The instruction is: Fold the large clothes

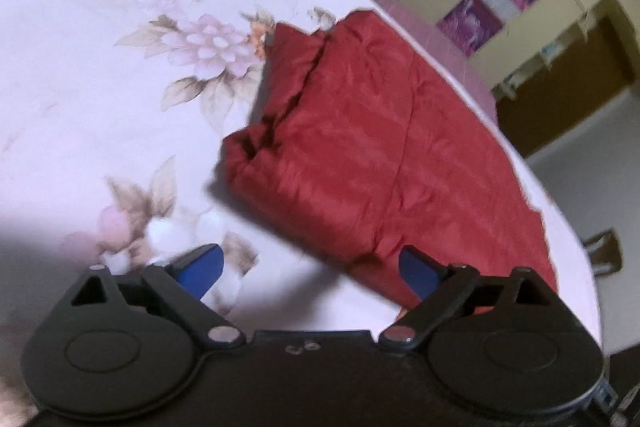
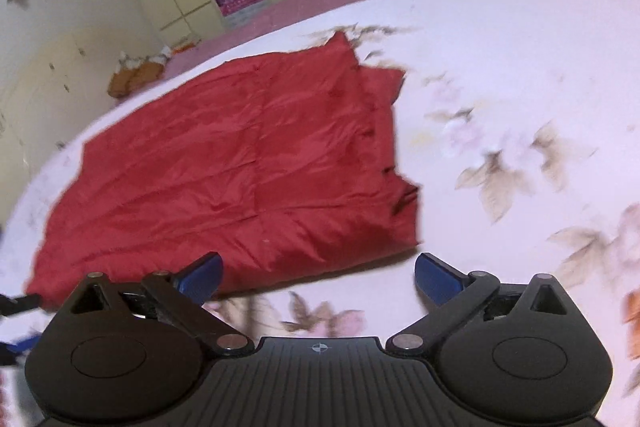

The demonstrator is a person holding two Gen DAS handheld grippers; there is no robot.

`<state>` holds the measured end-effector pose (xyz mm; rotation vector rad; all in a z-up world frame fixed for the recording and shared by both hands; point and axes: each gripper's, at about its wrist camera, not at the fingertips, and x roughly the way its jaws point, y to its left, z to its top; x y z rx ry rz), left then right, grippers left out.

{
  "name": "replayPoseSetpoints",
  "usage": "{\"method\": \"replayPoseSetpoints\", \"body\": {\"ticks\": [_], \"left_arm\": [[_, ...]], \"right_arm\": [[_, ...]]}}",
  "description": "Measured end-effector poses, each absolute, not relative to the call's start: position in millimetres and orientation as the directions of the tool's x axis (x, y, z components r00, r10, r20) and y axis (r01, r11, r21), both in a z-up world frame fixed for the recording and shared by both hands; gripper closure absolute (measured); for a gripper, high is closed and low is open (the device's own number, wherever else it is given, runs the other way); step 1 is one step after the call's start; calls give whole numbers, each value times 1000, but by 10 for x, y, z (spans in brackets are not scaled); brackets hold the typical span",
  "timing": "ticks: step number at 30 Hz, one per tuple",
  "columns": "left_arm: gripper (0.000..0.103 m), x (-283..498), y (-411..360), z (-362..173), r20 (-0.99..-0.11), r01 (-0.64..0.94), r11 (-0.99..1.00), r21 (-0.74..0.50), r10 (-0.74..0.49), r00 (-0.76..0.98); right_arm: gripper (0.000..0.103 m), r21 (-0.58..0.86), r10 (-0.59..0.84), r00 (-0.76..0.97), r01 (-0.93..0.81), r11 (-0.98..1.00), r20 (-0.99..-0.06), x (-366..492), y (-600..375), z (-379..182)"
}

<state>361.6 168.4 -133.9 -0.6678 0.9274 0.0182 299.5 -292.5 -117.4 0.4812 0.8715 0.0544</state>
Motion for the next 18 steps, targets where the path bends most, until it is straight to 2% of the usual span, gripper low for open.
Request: {"method": "replayPoseSetpoints", "body": {"ticks": [3,5,7,8,9,10,13,15,18], "left_arm": [[15,3732,1701,-1423,-699,-301,742,-599,-301,649],[23,3786,1716,-1472,-676,-310,713,-629,-304,671],[35,3843,1745,-1515,-659,-327,683,-654,-301,690],[41,3866,1764,-1534,-652,-336,668,-664,-298,697],[54,3888,1783,-1560,-654,-349,656,-669,-298,695],[62,3903,1811,-1590,-654,-361,639,-679,-304,693],[74,3915,1832,-1616,-651,-373,619,-691,-311,692],[80,3914,1803,-1576,-654,-360,639,-680,-307,691],[86,3888,1783,-1474,-653,-342,662,-667,-298,696]], "right_arm": [[2,469,256,665,161,868,-702,3090,-2901,-1248],[2,485,254,680,170,858,-688,3162,-2894,-1251],[5,495,253,690,175,851,-678,3239,-2877,-1258],[20,486,240,695,178,856,-678,3273,-2871,-1258],[37,482,235,698,179,857,-677,3306,-2877,-1264],[42,494,238,699,188,849,-674,3330,-2899,-1273],[59,520,255,696,196,831,-671,3357,-2937,-1259],[74,504,255,700,172,847,-667,3346,-2910,-1222],[80,486,259,704,138,863,-661,3306,-2897,-1136]]}}
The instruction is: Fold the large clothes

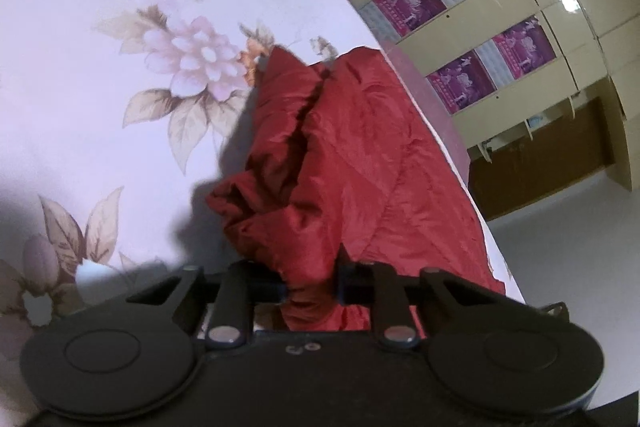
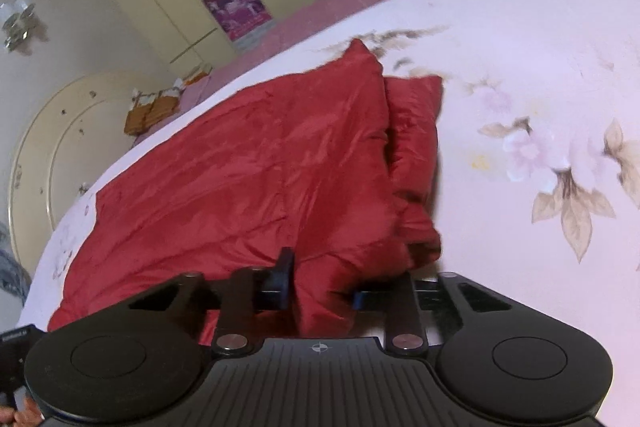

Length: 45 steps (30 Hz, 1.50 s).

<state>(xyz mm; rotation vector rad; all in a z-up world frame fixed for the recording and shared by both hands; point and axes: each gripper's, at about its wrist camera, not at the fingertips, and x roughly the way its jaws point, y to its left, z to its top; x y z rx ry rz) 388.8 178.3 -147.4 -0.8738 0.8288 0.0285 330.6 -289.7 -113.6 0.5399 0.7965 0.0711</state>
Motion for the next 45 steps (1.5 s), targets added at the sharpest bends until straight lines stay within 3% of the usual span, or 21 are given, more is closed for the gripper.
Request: {"method": "replayPoseSetpoints", "body": {"ticks": [10,20,28,29,30,32,34,37,38,41,45], "left_arm": [[88,3100,1934,-1024,-679,-265,739,-620,-335,653],[88,1914,2274,-1171,-681,-264,706,-657,-406,609],[84,1635,2362,-1197,-677,-246,719,-650,-402,617],[82,1656,2355,-1205,-679,-245,724,-645,-397,618],[76,1674,2353,-1224,-683,-253,726,-640,-387,620],[67,1699,2363,-1267,-688,-283,713,-642,-373,623],[50,1647,2375,-1290,-689,-306,700,-645,-361,628],[35,1602,2345,-1270,-676,-299,692,-657,-367,639],[33,1612,2325,-1265,-674,-298,689,-660,-369,640],[30,1598,2287,-1298,-666,-295,683,-669,-373,646],[31,1601,2262,-1355,-651,-307,660,-685,-365,666]], "right_arm": [[81,474,306,671,77,877,-676,2491,-2868,-759],[81,465,284,629,140,874,-724,1200,-2620,-732],[80,468,276,635,154,870,-722,758,-2551,-749],[74,463,268,639,156,873,-721,779,-2550,-753],[59,442,242,642,169,881,-728,779,-2548,-741],[47,410,202,653,182,894,-730,746,-2551,-718],[45,382,170,667,185,905,-725,696,-2558,-654],[45,324,120,681,180,929,-722,629,-2551,-554],[43,300,101,686,178,937,-720,614,-2542,-523],[21,213,5,720,199,957,-694,539,-2526,-424],[21,184,0,758,159,970,-652,569,-2484,-264]]}}
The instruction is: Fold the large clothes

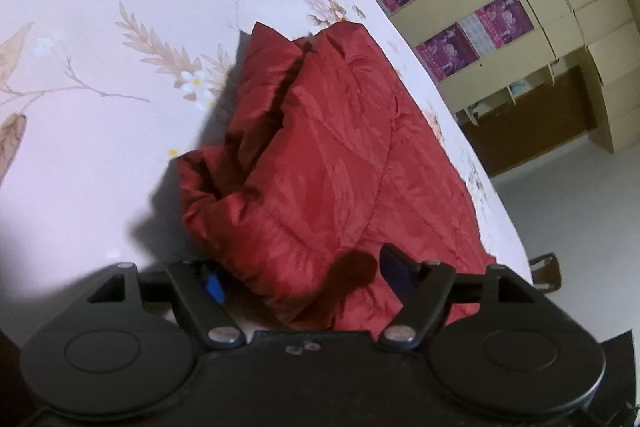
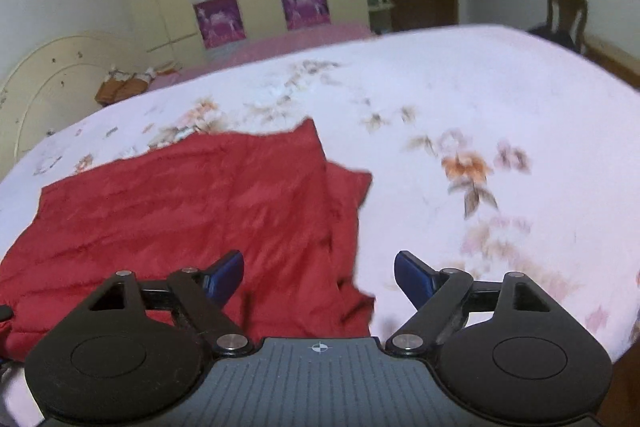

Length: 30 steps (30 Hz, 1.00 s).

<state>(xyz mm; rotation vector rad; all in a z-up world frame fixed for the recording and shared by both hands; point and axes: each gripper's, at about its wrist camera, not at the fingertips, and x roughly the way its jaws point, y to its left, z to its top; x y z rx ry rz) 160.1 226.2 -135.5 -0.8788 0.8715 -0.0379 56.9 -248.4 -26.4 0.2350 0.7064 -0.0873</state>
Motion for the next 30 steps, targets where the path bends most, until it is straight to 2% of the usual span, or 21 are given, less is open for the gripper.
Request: {"method": "replayPoseSetpoints", "body": {"ticks": [10,11,12,14,18,19,21,26,30], "left_arm": [[33,1696,2149,-1371,-651,-342,656,-673,-306,694],[33,1697,2143,-1371,-652,-343,659,-669,-300,697],[35,1698,2135,-1372,-653,-345,661,-667,-293,699],[38,1692,2141,-1380,-653,-350,661,-664,-285,702],[48,1675,2182,-1397,-652,-362,649,-669,-279,705],[51,1671,2191,-1401,-651,-364,645,-672,-280,706],[54,1665,2211,-1410,-648,-367,636,-679,-285,706],[61,1662,2217,-1412,-640,-357,634,-686,-293,710],[72,1649,2237,-1424,-624,-338,633,-697,-302,721]], "right_arm": [[22,185,198,762,-104,977,-616,1052,-1823,-147],[25,184,216,758,-128,974,-615,1122,-1732,-163],[42,180,236,751,-157,971,-617,1201,-1635,-183],[59,160,253,729,-196,967,-636,1384,-1446,-252],[59,134,282,700,-259,956,-656,1670,-1138,-397],[62,112,280,697,-278,954,-660,1729,-1047,-425],[83,80,275,681,-303,950,-679,1851,-900,-506],[84,29,228,642,-306,952,-732,2055,-692,-768],[84,-21,196,613,-327,945,-765,2081,-602,-996]]}}
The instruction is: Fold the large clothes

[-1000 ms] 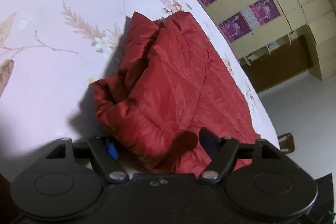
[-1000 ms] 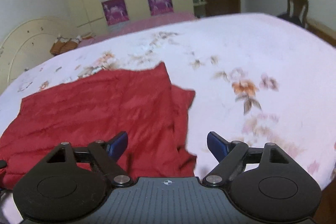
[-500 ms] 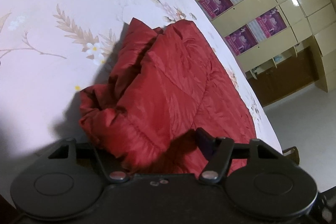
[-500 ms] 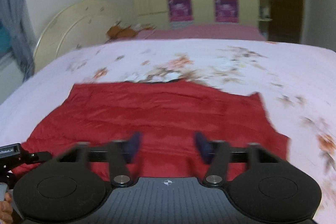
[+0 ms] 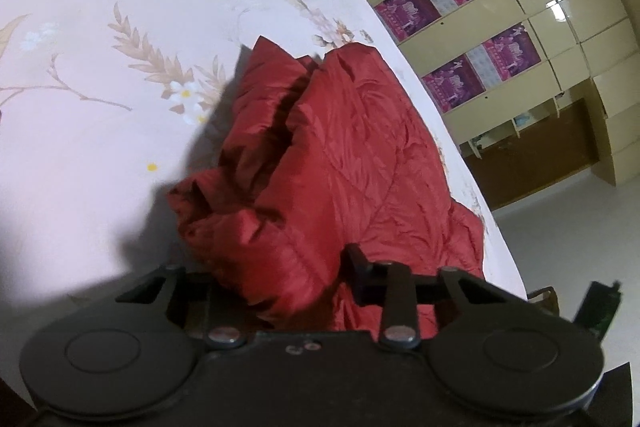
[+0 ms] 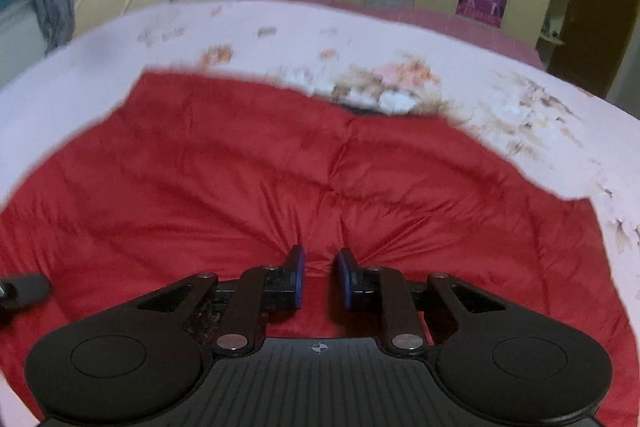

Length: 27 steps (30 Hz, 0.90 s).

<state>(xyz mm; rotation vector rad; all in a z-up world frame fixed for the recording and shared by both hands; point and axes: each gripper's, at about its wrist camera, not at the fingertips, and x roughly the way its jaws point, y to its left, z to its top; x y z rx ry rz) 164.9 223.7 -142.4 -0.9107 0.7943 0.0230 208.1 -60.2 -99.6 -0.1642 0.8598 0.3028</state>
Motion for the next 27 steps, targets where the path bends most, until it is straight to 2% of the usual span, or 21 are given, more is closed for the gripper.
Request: {"method": "replayPoseSetpoints", "body": {"ticks": [7,13,18,27], "left_arm": [[80,1644,2221,-1367,-610,-306,661,-685,-291,737],[82,1620,2169,-1274,-615,-286,705,-649,-264,743],[82,1586,2114,-1211,-625,-277,740,-614,-241,743],[84,1520,1837,-865,-606,-180,855,-486,-181,774]], "right_arm": [[86,-117,142,644,-343,932,-752,2071,-474,-1164],[86,-60,174,620,-338,939,-765,2118,-552,-1000],[86,-4,270,596,-416,909,-757,1761,-650,-804],[87,50,330,547,-463,885,-769,1709,-671,-1080]]}}
